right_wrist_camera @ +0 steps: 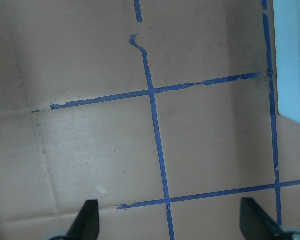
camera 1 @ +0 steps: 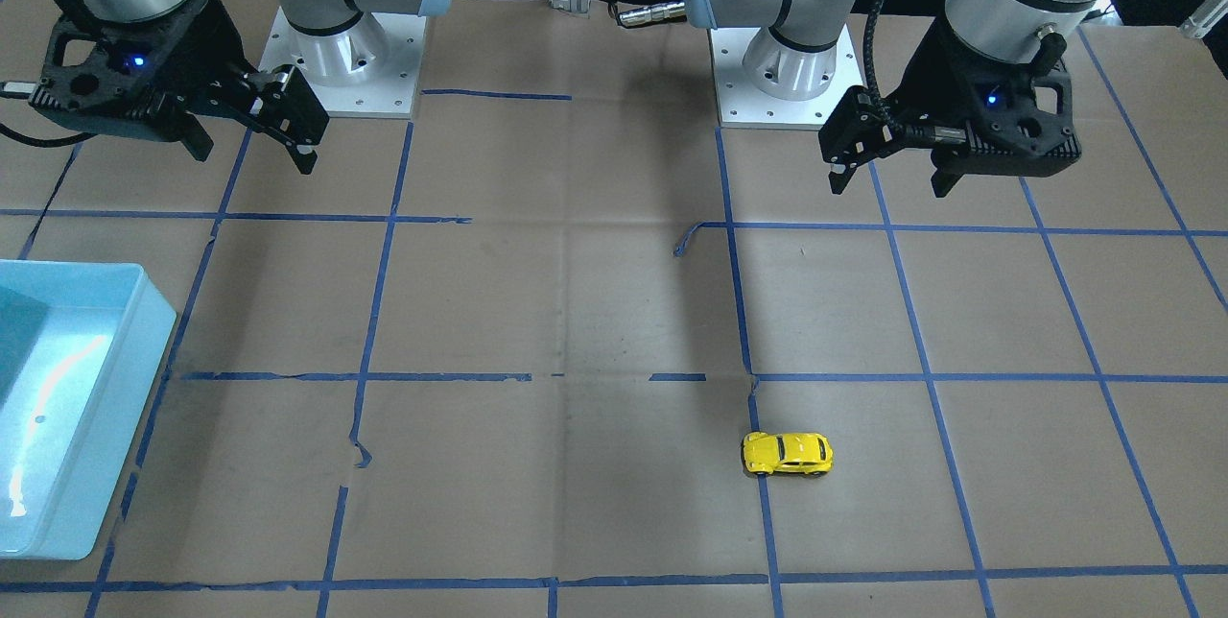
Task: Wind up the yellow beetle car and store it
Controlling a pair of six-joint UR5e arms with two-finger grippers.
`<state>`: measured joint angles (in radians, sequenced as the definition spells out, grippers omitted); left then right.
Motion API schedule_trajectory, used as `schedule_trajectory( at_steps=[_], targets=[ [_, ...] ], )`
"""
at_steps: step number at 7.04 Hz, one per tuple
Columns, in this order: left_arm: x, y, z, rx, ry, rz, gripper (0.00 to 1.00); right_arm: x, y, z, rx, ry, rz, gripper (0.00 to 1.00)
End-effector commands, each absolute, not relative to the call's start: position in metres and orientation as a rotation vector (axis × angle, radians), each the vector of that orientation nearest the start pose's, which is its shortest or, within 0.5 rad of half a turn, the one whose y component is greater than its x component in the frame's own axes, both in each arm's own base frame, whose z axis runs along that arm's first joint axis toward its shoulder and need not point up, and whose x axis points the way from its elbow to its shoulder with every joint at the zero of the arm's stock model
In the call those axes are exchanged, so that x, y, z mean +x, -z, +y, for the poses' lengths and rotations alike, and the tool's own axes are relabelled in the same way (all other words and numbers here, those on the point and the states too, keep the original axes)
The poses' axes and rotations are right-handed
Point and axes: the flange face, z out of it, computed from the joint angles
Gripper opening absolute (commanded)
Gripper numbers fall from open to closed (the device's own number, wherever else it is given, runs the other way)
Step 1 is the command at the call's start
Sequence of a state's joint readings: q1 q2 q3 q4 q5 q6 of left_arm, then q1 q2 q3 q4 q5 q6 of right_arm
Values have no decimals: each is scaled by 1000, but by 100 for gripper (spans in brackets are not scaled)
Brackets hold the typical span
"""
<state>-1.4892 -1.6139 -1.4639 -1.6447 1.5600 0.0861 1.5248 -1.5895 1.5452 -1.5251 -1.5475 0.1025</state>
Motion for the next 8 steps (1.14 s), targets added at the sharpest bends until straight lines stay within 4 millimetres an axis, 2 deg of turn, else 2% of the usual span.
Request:
schedule_trajectory(
  at_steps=[1,5,6,7,8],
  targets=[
    [-91,-513,-517,26,-8,3153,100,114,-508,-484,229,1,3109,100],
    [-91,-513,-517,39,-10,3153,100,113,-503,-489,227,-13,3109,100],
    [-91,-513,-516,158,-7,3151,100,114,-505,-489,227,-4,3107,100],
    [-90,-512,-516,380,-9,3137,100,114,-506,-488,227,-1,3106,100],
    [-90,-506,-522,492,-8,3128,100,114,-508,-487,226,6,3101,100]
  ],
)
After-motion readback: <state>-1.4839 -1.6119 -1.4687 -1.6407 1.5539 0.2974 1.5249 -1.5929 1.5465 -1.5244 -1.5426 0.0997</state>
